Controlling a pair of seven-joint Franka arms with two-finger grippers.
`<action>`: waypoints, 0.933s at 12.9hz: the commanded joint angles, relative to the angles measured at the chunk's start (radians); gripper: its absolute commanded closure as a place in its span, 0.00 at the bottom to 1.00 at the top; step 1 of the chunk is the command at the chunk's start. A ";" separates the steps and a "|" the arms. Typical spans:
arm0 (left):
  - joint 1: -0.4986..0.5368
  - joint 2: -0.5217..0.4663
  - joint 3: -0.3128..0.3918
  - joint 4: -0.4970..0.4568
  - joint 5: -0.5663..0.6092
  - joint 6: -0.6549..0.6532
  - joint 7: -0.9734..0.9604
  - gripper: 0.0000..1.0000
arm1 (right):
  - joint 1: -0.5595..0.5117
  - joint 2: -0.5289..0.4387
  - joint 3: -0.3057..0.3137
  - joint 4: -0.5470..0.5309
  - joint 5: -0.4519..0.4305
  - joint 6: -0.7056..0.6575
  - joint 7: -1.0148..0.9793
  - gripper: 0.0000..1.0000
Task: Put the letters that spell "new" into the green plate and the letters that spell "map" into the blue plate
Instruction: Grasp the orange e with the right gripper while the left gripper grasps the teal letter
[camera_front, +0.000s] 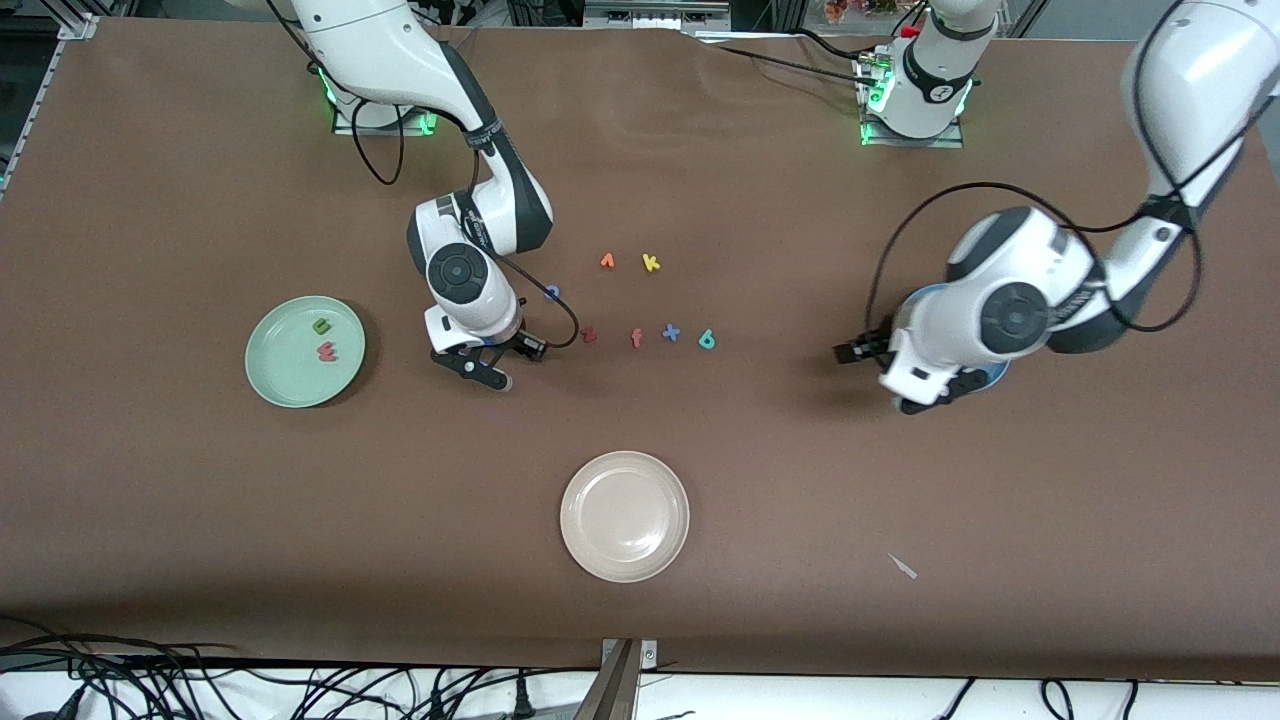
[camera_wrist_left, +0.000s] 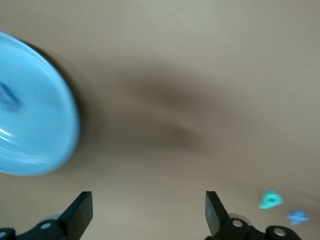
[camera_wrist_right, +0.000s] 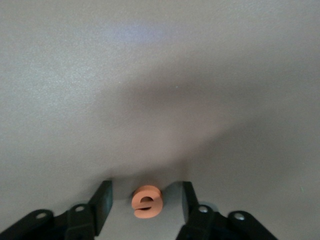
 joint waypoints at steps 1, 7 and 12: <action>-0.156 0.000 0.091 0.001 -0.012 0.124 -0.201 0.01 | 0.005 0.015 0.003 0.015 0.021 0.012 0.003 0.51; -0.511 0.011 0.361 0.005 -0.018 0.394 -0.499 0.01 | 0.018 0.025 0.003 0.015 0.021 0.014 0.003 0.69; -0.578 0.042 0.381 0.005 -0.004 0.416 -0.528 0.09 | 0.002 0.017 0.003 0.027 0.020 0.001 -0.023 0.95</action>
